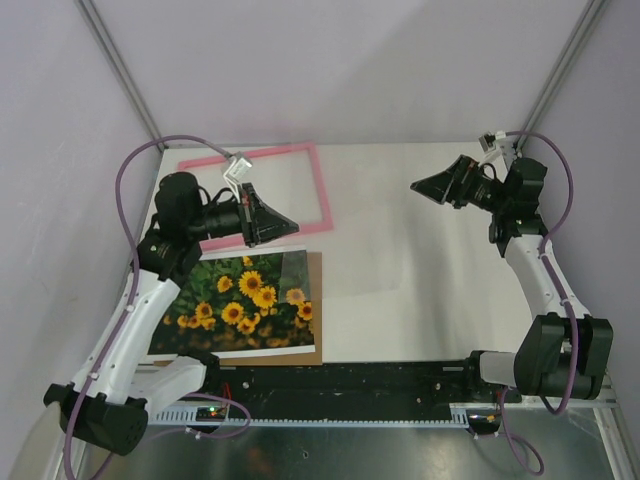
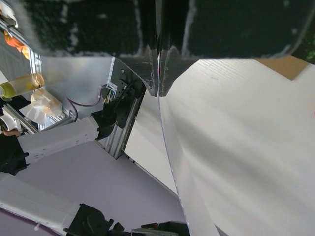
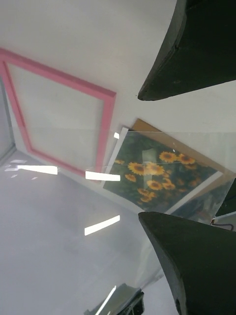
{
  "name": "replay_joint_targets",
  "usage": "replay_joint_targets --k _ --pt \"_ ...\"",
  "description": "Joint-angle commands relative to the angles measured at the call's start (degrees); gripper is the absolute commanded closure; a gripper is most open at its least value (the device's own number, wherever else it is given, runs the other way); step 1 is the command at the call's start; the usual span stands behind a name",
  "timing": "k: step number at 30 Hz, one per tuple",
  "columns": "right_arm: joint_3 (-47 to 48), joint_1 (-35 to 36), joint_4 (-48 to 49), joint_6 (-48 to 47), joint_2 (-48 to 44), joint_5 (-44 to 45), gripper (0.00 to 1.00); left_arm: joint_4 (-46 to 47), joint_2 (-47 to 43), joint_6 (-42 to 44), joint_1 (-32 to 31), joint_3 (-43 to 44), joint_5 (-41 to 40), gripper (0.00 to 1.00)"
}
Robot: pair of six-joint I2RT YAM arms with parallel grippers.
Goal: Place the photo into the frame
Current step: Pick up the glass panel from the frame body.
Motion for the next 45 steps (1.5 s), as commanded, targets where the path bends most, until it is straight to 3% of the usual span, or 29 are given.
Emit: replay_joint_targets --k 1,8,12,20,27,33,36,45 --pt "2.2 -0.1 9.9 4.7 -0.9 -6.6 0.01 2.1 -3.1 0.1 0.4 3.7 2.2 1.00" --pt "2.2 0.4 16.6 8.3 0.1 -8.7 0.01 2.4 -4.5 -0.9 0.4 5.5 2.1 1.00" --pt "2.0 1.0 15.3 7.5 0.6 -7.9 0.01 2.7 -4.7 -2.6 0.4 5.5 -0.4 1.00" --pt "-3.0 -1.7 3.7 4.9 -1.9 3.9 0.01 3.1 -3.3 -8.9 0.4 2.9 -8.6 1.00" --pt "-14.9 -0.8 5.2 7.5 -8.6 10.2 0.01 3.1 -0.4 -12.8 0.5 2.5 -15.3 1.00" --pt "-23.1 2.9 12.5 12.5 -12.4 12.8 0.01 3.2 2.0 -17.4 1.5 4.6 -19.0 1.00" --pt "-26.2 10.0 18.1 15.4 -12.3 16.7 0.01 3.4 2.8 -19.7 2.2 6.3 -19.9 1.00" --pt "-30.7 23.7 38.1 26.9 -4.0 28.4 0.01 4.5 4.5 -24.5 4.1 10.7 -21.2 1.00"
